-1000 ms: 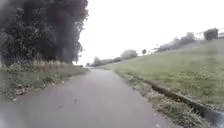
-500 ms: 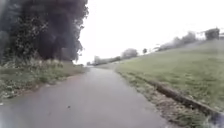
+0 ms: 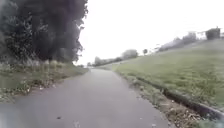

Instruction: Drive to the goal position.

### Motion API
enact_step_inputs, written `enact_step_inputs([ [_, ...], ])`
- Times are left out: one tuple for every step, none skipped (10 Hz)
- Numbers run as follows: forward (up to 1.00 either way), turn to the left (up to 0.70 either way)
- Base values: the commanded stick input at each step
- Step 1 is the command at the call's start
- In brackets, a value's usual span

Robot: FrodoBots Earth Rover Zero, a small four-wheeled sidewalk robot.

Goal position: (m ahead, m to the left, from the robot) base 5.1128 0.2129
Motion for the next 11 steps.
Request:
enact_step_inputs([
  [0.70, 0.00],
  [0.70, 0.00],
  [0.70, 0.00],
  [0.70, 0.00],
  [0.70, 0.00],
  [0.70, 0.00],
  [0.70, 0.00],
  [0.70, 0.00],
  [0.70, 0.00],
  [0.70, 0.00],
  [0.70, 0.00],
])
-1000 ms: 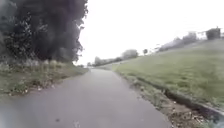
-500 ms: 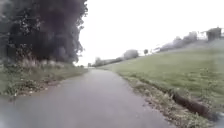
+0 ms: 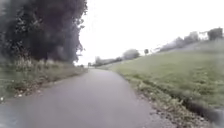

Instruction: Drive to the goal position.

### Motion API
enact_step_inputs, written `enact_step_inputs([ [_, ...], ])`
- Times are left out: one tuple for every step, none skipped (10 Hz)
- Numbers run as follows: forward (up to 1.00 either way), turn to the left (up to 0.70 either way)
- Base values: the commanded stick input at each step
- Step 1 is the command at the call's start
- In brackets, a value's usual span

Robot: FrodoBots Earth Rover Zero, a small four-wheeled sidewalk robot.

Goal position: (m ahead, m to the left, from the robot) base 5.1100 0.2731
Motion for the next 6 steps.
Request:
enact_step_inputs([
  [0.70, 0.00],
  [0.70, 0.00],
  [0.70, 0.00],
  [0.70, 0.00],
  [0.70, 0.00],
  [0.70, 0.00],
])
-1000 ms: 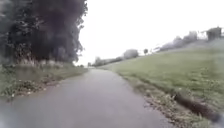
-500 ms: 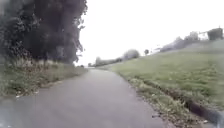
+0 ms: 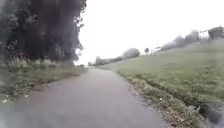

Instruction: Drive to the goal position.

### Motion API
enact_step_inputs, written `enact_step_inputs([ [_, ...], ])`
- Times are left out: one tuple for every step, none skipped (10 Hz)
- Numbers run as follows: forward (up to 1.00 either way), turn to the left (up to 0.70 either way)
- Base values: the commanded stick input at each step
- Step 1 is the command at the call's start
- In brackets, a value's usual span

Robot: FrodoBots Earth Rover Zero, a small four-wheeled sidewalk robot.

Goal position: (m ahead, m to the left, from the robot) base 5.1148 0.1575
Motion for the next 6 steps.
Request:
enact_step_inputs([
  [0.70, 0.00],
  [0.70, 0.00],
  [0.70, 0.00],
  [0.70, 0.00],
  [0.70, 0.00],
  [0.70, 0.00],
])
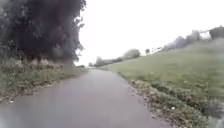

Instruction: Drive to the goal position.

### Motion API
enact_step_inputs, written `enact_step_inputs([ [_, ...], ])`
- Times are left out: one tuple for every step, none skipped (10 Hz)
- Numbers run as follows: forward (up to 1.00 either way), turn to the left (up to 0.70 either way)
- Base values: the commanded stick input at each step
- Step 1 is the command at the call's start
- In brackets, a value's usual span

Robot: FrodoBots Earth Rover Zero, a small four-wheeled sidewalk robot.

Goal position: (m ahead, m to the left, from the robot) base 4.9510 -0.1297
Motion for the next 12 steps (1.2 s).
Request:
enact_step_inputs([
  [0.70, 0.00],
  [0.70, 0.00],
  [0.70, 0.00],
  [0.70, 0.00],
  [0.70, 0.00],
  [0.70, 0.00],
  [0.70, 0.00],
  [0.70, 0.00],
  [0.70, 0.00],
  [0.70, 0.00],
  [0.70, 0.00],
  [0.70, 0.00],
])
